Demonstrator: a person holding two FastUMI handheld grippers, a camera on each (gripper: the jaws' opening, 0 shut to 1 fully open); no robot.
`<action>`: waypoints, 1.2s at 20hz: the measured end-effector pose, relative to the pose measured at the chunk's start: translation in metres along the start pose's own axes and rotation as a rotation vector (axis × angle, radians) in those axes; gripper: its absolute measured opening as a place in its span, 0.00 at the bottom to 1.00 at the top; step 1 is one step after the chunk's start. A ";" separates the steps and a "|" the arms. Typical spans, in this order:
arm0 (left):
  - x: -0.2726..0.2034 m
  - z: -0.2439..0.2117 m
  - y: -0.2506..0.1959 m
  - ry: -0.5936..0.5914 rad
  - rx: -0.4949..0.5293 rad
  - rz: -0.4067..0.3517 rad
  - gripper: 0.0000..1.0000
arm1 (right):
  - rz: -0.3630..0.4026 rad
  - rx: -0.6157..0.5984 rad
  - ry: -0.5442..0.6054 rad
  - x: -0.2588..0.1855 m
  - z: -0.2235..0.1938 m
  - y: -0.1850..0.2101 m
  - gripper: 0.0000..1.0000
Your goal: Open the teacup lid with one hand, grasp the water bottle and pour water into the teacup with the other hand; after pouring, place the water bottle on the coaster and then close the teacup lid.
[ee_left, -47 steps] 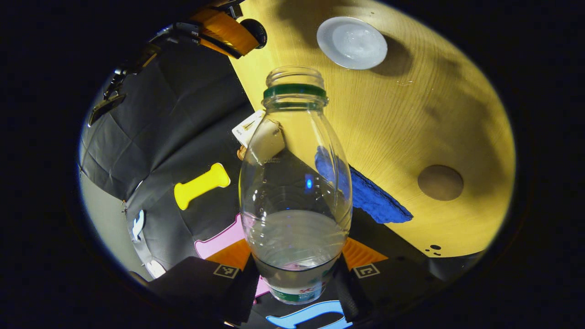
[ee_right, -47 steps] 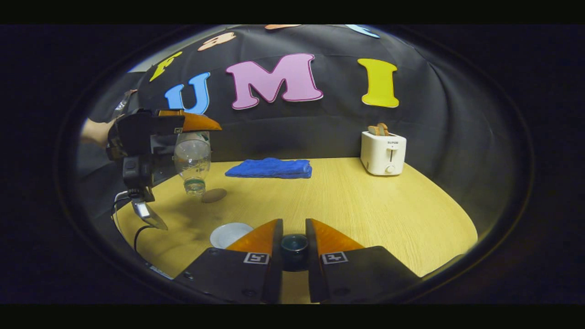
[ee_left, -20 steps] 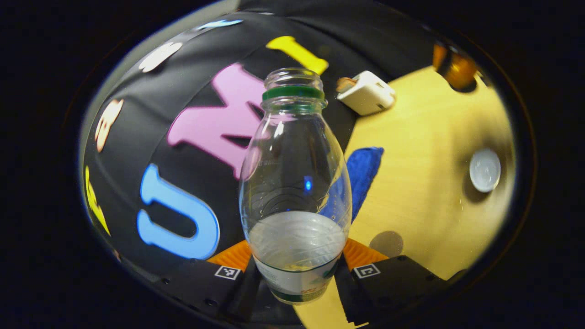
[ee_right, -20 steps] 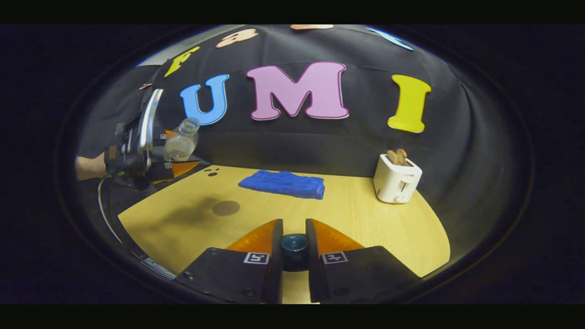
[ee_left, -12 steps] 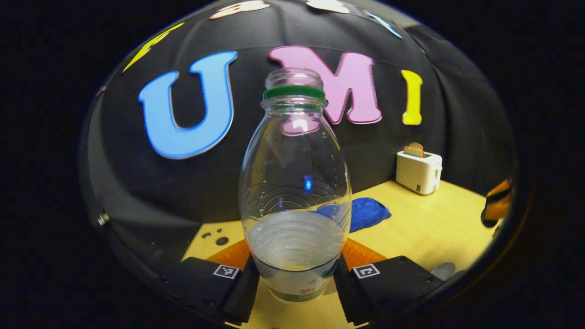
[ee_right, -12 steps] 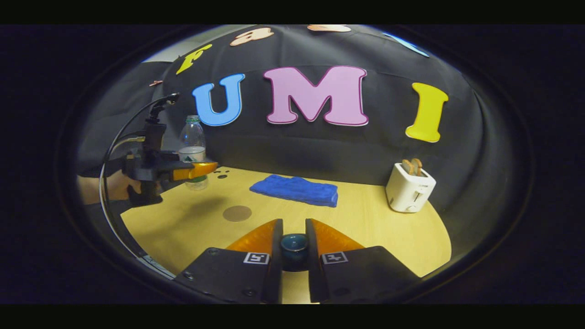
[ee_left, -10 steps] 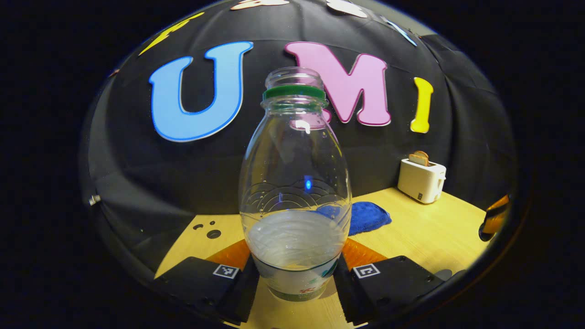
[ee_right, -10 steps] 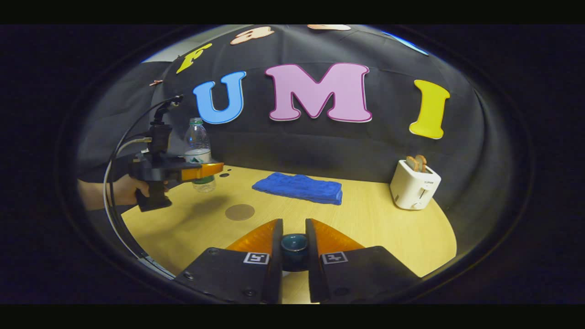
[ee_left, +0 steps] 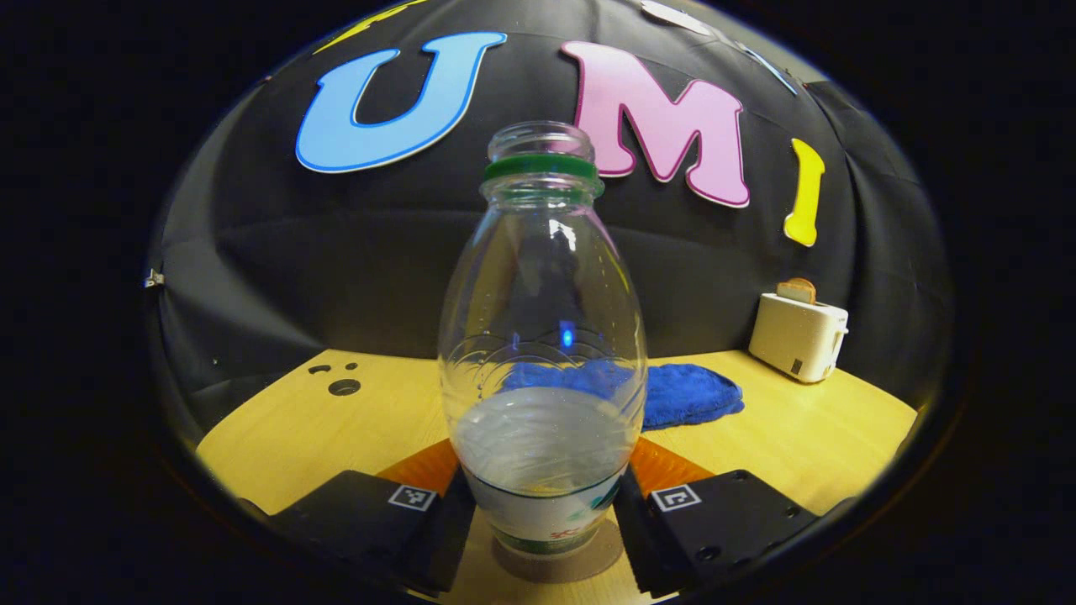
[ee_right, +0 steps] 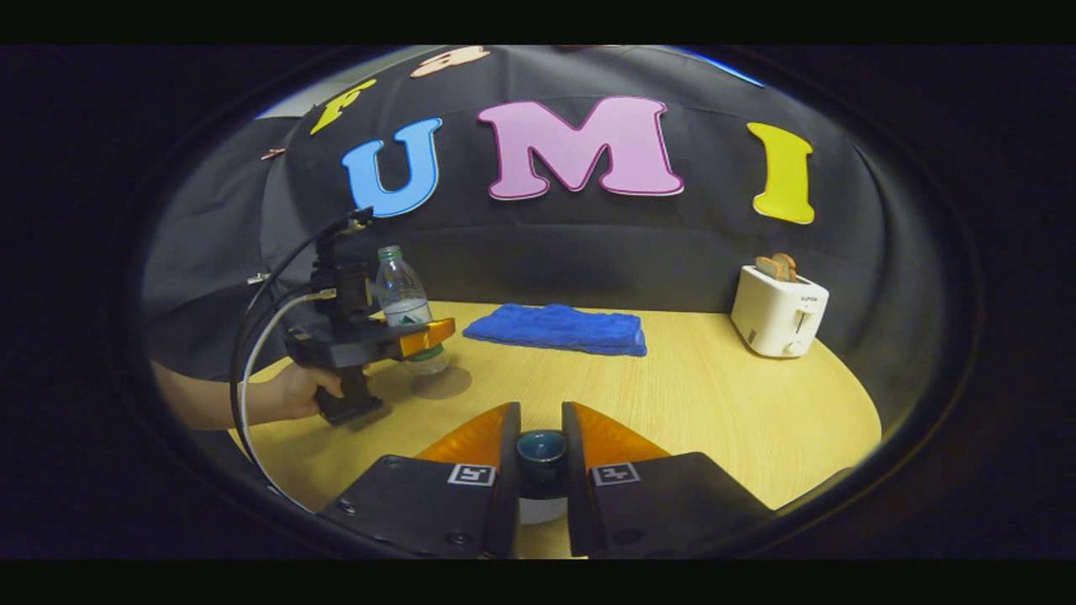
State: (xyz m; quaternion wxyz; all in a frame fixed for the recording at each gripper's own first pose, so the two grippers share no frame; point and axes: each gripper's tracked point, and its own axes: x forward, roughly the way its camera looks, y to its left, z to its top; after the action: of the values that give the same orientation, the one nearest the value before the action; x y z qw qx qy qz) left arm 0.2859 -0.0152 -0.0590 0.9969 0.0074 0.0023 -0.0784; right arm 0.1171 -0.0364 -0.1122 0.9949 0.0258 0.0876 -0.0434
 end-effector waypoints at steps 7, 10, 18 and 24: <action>0.002 -0.014 -0.001 0.030 0.019 -0.003 0.81 | -0.004 0.004 0.003 0.005 -0.019 -0.006 0.27; -0.005 -0.019 -0.001 0.049 0.027 -0.014 1.00 | -0.001 0.012 0.008 0.004 -0.024 -0.007 0.27; -0.035 -0.031 0.002 0.118 0.038 -0.001 0.96 | 0.017 0.010 -0.023 0.000 -0.016 -0.006 0.27; -0.055 -0.017 0.020 0.050 0.111 0.078 0.96 | 0.050 -0.006 -0.043 0.006 -0.036 0.007 0.27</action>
State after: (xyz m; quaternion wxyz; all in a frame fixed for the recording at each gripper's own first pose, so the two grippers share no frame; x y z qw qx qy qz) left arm 0.2349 0.0130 -0.0756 0.9969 0.0647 0.0224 -0.0394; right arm 0.1172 -0.0281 -0.1479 0.9974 0.0243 0.0658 -0.0190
